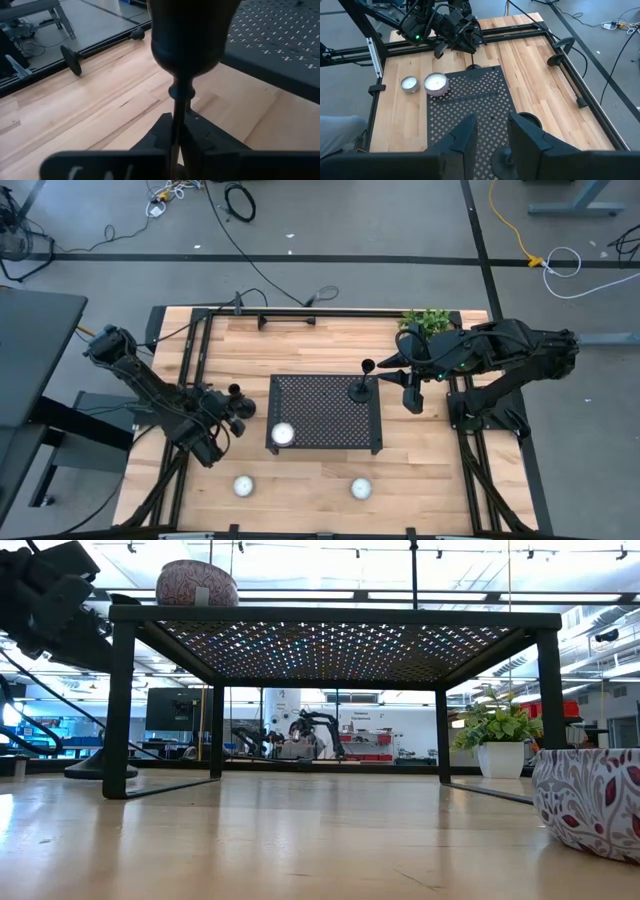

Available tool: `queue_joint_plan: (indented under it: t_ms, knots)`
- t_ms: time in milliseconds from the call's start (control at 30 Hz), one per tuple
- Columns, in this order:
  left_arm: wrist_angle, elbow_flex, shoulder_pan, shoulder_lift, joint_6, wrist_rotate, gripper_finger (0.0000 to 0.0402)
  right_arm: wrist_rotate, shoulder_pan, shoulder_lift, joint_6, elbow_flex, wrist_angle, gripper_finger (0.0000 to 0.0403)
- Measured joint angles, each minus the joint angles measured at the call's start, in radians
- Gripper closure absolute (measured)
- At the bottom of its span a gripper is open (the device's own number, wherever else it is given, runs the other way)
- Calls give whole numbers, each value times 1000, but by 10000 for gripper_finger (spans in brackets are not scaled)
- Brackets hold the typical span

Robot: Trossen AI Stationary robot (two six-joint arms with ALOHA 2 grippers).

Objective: Pick & Place candle stick holders
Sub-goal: Put the bottom black candle holder on the shelf aligned with the other black candle holder

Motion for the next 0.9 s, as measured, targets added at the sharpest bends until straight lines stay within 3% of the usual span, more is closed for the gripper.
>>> queue_joint_plan:
  t_ms: [167,333,667,900]
  knots:
    - [-42,22,0,-38,0,-8,387,0,0,0,5,0,0,295]
    - [-153,156,-2,-116,85,-24,387,0,0,0,5,0,0,295]
    - [-120,617,-3,-188,719,-42,387,0,0,2,-3,0,59,295]
    - [161,816,1,-188,1235,68,387,-8,0,46,-56,0,157,295]
